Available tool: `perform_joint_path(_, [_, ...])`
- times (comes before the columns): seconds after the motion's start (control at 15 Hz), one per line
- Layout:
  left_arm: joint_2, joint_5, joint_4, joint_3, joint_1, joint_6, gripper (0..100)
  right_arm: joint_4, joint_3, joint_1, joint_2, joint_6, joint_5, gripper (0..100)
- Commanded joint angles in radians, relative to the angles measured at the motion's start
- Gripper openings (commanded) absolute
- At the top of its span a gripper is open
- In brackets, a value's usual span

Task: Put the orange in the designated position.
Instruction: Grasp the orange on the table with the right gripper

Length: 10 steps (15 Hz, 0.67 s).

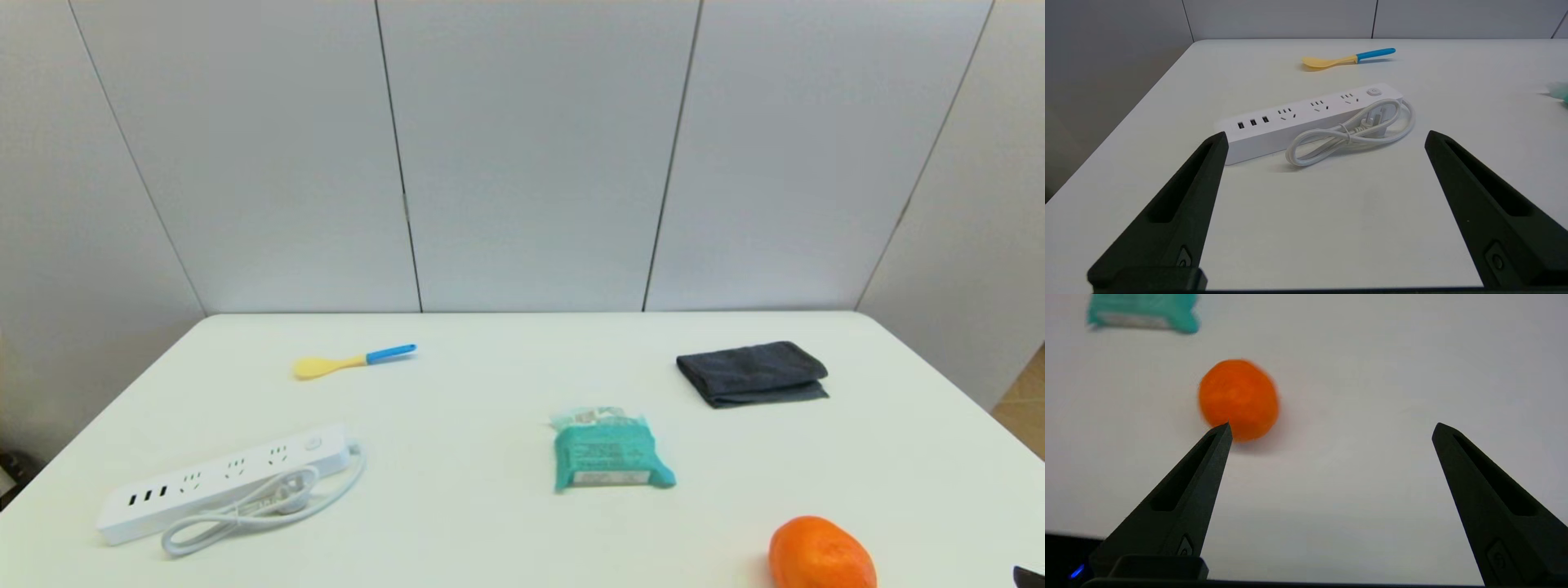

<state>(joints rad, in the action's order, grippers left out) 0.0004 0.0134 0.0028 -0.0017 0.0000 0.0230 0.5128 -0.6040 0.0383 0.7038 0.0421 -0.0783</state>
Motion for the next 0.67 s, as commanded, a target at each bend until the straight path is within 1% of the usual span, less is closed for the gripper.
perform_joint_path(0.07, [0.000,0.000,0.000,0.000,0.000,0.000,100,0.007,-0.022,0.066,0.097,0.004,-0.107,100])
perform_joint_path(0.13, [0.000,0.000,0.000,0.000,0.000,0.000,100,0.009,-0.022,0.087,0.118,0.008,-0.184,100])
perform_joint_path(0.2, [0.000,0.000,0.000,0.000,0.000,0.000,100,0.009,-0.020,0.110,0.135,0.008,-0.227,100])
perform_joint_path(0.27, [0.000,0.000,0.000,0.000,0.000,0.000,100,0.009,-0.020,0.134,0.158,0.007,-0.248,100])
perform_joint_path(0.4, [0.000,0.000,0.000,0.000,0.000,0.000,100,0.007,-0.039,0.170,0.229,0.004,-0.278,100])
perform_joint_path(0.47, [0.000,0.000,0.000,0.000,0.000,0.000,100,0.007,-0.049,0.186,0.260,0.002,-0.278,100])
perform_joint_path(0.67, [0.000,0.000,0.000,0.000,0.000,0.000,100,0.001,-0.077,0.184,0.379,0.002,-0.275,100])
